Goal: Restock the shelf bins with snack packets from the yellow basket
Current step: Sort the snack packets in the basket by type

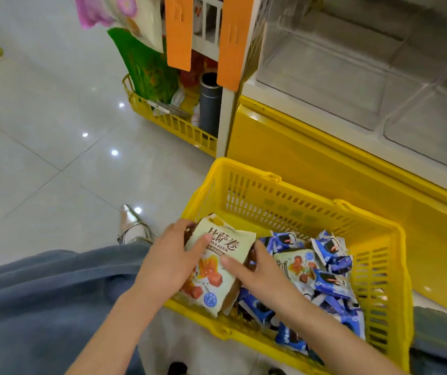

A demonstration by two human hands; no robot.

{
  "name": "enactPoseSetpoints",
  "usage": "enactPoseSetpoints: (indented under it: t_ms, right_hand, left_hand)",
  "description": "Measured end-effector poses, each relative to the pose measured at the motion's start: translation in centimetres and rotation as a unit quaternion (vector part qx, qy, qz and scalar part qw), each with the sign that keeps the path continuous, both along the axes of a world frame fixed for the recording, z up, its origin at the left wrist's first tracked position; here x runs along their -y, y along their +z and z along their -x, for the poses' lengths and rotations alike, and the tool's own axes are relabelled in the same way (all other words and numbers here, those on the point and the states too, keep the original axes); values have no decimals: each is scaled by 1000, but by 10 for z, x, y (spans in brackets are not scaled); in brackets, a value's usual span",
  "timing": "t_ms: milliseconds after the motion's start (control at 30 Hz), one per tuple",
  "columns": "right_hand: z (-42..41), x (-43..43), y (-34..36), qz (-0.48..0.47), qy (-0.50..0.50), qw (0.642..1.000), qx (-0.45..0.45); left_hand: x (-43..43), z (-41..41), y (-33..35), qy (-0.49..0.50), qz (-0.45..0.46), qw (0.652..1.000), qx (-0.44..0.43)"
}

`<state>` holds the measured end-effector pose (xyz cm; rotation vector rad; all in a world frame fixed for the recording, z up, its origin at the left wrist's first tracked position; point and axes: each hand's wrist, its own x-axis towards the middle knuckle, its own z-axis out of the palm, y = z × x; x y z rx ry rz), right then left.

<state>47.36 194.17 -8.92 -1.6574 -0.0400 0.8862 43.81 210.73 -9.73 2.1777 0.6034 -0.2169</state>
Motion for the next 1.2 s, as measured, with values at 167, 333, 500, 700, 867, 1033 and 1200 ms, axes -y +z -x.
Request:
enactPoseSetpoints:
  t_ms: [167, 333, 500, 700, 867, 1033, 1200]
  right_hand:
    - [-46, 8, 12, 8, -114, 989, 90]
    - [-101, 13, -30, 153, -152, 952, 216]
    - [-119, -5, -105, 216, -42, 957, 188]
    - [-126, -26, -164, 194, 25, 978, 73]
    - [-133, -8, -189, 410, 187, 873, 186]
    - [-137, 25, -207, 402, 213, 864, 214]
    - [-151, 24, -218, 430, 310, 836, 141]
  left_hand:
    - [5, -35, 2, 24, 17, 983, 180]
    - [-26, -65, -50, 7, -53, 997, 63]
    - [-30, -58, -85, -11, 5, 1000, 29]
    - [-27, -60, -88, 0, -26, 998, 59]
    - [-27, -61, -88, 8, -38, 997, 72]
    - [-28, -63, -86, 22, -19, 997, 70]
    - [-28, -63, -84, 22, 6, 998, 65]
